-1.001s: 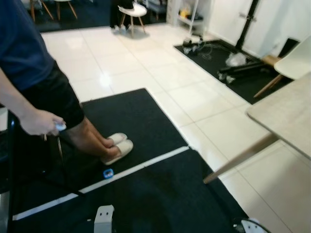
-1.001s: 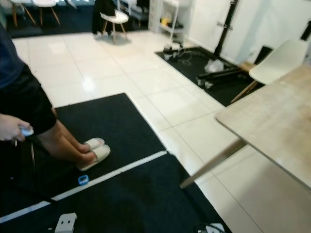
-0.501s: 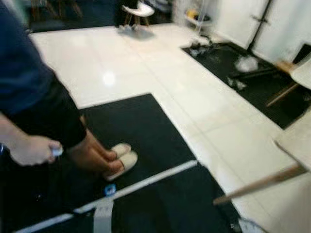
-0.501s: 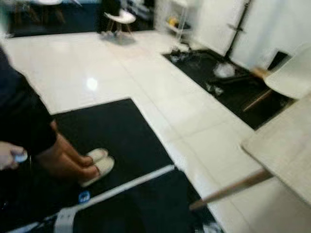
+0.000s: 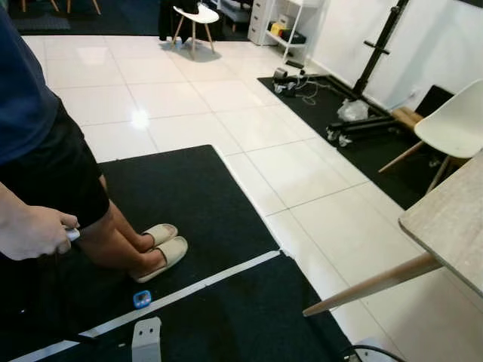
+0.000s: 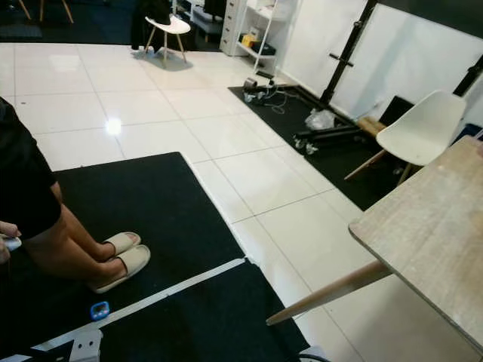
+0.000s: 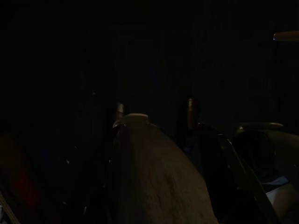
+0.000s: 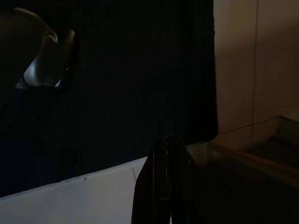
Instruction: Restocking fridge
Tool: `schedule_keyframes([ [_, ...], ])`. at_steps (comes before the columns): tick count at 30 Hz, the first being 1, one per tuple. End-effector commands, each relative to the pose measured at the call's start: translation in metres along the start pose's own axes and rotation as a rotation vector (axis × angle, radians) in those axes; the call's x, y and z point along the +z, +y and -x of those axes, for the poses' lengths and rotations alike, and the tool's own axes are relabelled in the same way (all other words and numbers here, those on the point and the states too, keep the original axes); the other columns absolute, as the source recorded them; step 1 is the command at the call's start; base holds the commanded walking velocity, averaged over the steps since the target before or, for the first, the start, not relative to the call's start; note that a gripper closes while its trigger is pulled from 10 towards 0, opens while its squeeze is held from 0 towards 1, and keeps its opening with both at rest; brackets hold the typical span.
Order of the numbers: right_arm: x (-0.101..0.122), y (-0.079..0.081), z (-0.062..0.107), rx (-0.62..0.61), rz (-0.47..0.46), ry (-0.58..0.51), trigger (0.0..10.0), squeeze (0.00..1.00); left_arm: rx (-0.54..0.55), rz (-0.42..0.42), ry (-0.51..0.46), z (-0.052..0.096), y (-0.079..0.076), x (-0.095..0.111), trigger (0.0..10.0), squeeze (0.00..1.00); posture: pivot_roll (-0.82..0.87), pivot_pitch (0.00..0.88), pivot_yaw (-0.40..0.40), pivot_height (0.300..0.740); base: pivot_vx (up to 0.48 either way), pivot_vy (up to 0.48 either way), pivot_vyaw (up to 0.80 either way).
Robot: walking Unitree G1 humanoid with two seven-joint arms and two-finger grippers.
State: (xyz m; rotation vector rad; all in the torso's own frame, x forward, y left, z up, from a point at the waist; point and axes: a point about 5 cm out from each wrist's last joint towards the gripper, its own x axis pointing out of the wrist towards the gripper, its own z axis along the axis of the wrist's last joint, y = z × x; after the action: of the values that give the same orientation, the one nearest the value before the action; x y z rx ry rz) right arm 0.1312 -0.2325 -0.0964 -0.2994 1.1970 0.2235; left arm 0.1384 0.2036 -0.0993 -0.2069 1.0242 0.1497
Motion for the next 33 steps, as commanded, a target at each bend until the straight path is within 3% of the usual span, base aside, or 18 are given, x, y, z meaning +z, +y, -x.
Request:
schedule_keyframes([
  [1,0.004,-0.006,0.001,-0.019,-0.015,-0.012,10.0,0.00,-0.014,-0.002,0.017,0.000,-0.009,-0.008,10.0,0.00,0.02,0.000,-0.173,0.740,0.000,0.000,0.00],
  [4,0.007,0.001,-0.001,-0.022,-0.066,-0.029,10.0,0.00,-0.021,-0.041,0.021,-0.001,-0.010,-0.006,10.0,0.00,0.03,0.000,-0.133,0.740,0.000,0.000,0.00],
  [6,0.011,0.012,-0.004,-0.017,-0.116,-0.048,10.0,0.00,-0.031,-0.090,0.026,-0.002,-0.011,-0.002,10.0,0.00,0.02,0.000,-0.045,0.740,0.000,0.000,0.00],
  [8,0.013,0.017,-0.005,-0.013,-0.132,-0.054,10.0,0.00,-0.034,-0.109,0.028,-0.002,-0.011,0.000,10.0,0.00,0.02,0.000,-0.031,0.740,0.000,0.000,0.00],
  [9,0.016,0.027,-0.007,-0.012,-0.174,-0.069,10.0,0.00,-0.036,-0.170,0.029,-0.003,-0.003,0.010,10.0,0.00,0.01,0.000,0.049,0.740,0.000,0.000,0.00],
  [10,0.016,0.027,-0.007,-0.012,-0.174,-0.069,10.0,0.00,-0.036,-0.170,0.029,-0.003,-0.003,0.010,10.0,0.00,0.01,0.000,0.049,0.740,0.000,0.000,0.00],
  [11,0.017,0.030,-0.008,-0.013,-0.185,-0.072,10.0,0.00,-0.033,-0.188,0.027,-0.002,0.004,0.016,10.0,0.00,0.01,0.000,0.066,0.740,0.000,0.000,0.00],
  [13,0.018,0.035,-0.008,-0.020,-0.210,-0.077,10.0,0.00,-0.007,-0.213,0.015,0.004,0.035,0.031,10.0,0.00,0.01,0.000,0.107,0.740,0.000,0.000,0.00],
  [14,0.018,0.035,-0.008,-0.020,-0.210,-0.077,10.0,0.00,-0.007,-0.213,0.015,0.004,0.035,0.031,10.0,0.00,0.01,0.000,0.107,0.740,0.000,0.000,0.00],
  [15,0.015,0.038,-0.009,-0.046,-0.248,-0.069,10.0,0.00,0.002,-0.235,-0.007,0.010,0.057,0.043,10.0,0.00,0.02,0.000,0.122,0.740,0.000,0.000,0.00],
  [17,0.013,0.038,-0.009,-0.055,-0.251,-0.062,10.0,0.00,0.000,-0.242,-0.018,0.011,0.059,0.047,10.0,0.00,0.03,0.000,0.118,0.740,0.000,0.000,0.00],
  [22,0.004,0.035,-0.007,-0.068,-0.185,-0.029,10.0,0.00,0.003,-0.203,-0.053,0.006,0.045,0.053,10.0,0.00,0.04,0.000,0.065,0.740,0.000,0.000,0.00],
  [27,0.002,0.019,-0.005,-0.089,-0.148,-0.030,10.0,0.00,-0.003,-0.164,-0.008,0.002,0.029,0.030,10.0,0.00,0.04,0.000,0.008,0.740,0.000,0.000,0.00],
  [33,0.003,0.006,-0.002,-0.109,-0.130,-0.033,10.0,0.00,-0.013,-0.143,0.026,0.002,0.022,0.013,10.0,0.00,0.04,0.000,-0.019,0.740,0.000,0.000,0.00],
])
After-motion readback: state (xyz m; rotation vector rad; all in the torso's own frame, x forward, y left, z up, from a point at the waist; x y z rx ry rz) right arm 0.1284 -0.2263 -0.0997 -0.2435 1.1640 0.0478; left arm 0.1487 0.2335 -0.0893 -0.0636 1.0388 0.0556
